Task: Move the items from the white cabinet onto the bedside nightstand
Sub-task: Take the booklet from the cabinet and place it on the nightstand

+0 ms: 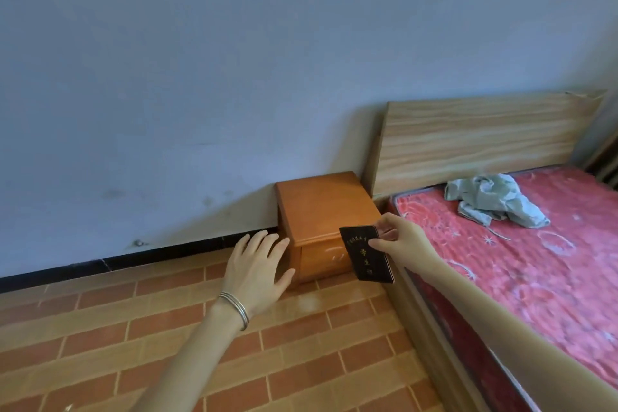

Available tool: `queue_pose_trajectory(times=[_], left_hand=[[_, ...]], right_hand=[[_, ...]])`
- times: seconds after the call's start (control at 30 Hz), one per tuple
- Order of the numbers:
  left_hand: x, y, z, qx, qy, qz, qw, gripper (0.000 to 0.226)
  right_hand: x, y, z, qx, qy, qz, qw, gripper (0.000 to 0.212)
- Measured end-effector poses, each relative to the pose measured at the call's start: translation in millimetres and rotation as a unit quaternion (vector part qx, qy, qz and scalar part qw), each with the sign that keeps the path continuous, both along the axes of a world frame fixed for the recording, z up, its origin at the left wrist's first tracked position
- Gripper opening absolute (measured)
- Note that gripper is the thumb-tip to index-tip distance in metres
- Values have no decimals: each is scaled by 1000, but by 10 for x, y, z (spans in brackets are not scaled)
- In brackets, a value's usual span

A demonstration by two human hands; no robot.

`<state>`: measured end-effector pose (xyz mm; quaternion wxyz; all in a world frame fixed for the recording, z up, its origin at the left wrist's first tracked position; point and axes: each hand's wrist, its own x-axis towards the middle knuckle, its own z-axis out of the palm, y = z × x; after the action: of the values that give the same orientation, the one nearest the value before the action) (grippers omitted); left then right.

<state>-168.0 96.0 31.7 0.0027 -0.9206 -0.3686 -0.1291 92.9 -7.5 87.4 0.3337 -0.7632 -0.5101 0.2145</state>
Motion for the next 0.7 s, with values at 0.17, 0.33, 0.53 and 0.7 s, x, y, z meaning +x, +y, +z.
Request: queue_pose_trajectory(times=[0.17,0.33,0.53,0.7], left_hand=[[341,526,-343,-29,15,16,999,56],[709,1342,-619,-47,27,26,998,56],[1173,2599,-682,-51,45,31,997,52],[1602,3468,-946,-52,49,36,997,47]], right_hand=[[337,721,-370,-26,31,36,999,16],[702,1694,-655,-62,43,60,995,18],[1052,3056,-761,-70,45,50,995,18],[1316,4044,-982,-77,51,48,995,18]])
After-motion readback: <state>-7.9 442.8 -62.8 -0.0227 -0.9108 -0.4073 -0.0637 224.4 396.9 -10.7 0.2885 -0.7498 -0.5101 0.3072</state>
